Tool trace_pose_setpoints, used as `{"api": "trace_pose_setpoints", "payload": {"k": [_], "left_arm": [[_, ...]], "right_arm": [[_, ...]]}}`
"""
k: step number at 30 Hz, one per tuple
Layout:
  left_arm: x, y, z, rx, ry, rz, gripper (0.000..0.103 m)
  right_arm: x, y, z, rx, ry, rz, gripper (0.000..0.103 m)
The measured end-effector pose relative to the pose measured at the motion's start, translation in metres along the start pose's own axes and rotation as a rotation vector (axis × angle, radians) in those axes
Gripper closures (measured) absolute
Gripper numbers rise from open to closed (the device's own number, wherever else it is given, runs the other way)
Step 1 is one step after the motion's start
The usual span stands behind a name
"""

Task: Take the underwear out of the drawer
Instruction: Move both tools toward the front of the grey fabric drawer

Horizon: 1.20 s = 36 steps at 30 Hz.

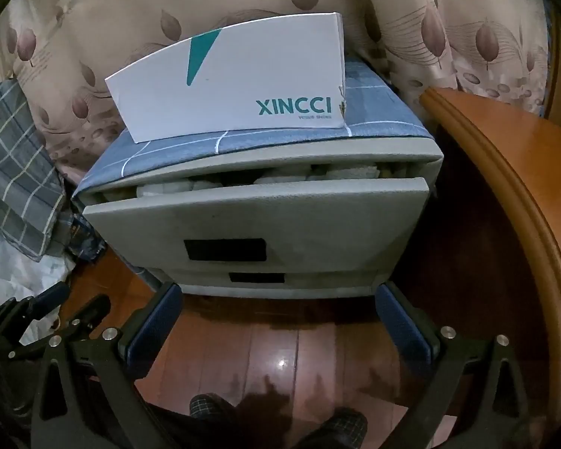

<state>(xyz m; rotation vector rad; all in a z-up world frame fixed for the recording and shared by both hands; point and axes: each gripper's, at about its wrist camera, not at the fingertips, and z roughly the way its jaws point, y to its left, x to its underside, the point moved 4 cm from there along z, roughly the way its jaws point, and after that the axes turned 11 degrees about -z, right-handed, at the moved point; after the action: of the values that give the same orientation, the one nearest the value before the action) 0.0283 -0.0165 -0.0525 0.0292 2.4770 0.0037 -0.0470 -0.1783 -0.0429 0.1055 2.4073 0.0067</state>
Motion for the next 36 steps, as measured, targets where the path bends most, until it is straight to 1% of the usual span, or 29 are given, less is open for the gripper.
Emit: {"api": "trace_pose_setpoints", "payload": {"k": [1, 7, 8, 14, 36], "left_arm": [[0.0001, 0.0, -0.0002, -0.001, -0.001, 0.001, 0.045], [0.0002, 0.0007, -0.0005, -0.003, -0.003, 0.0, 0.045], [0.0001, 0.0006, -0.0004, -0.005, -0.003, 0.0, 0.045], [0.0002, 0.0004, -0.0006, -0.005, -0.004, 0.0, 0.045], [-0.0013, 0.0024, -0.0007, 0.005, -0.008, -0.015, 0.045]], "right_arm": [[0.0001, 0.0002, 0.0003, 0.01, -0.026, -0.011, 0.001], [-0.0022, -0.0024, 0.0053, 0.012, -0.031, -0.011, 0.001], [-0.0024, -0.0012, -0.0015, 0.045, -0.073, -0.045, 0.001], [-0.0017, -0.0036, 0.0025, 0.043, -0.067, -0.037, 0.001], [-0.003, -0.002, -0.004, 0.042, -0.067, -0.05, 0.001]]}}
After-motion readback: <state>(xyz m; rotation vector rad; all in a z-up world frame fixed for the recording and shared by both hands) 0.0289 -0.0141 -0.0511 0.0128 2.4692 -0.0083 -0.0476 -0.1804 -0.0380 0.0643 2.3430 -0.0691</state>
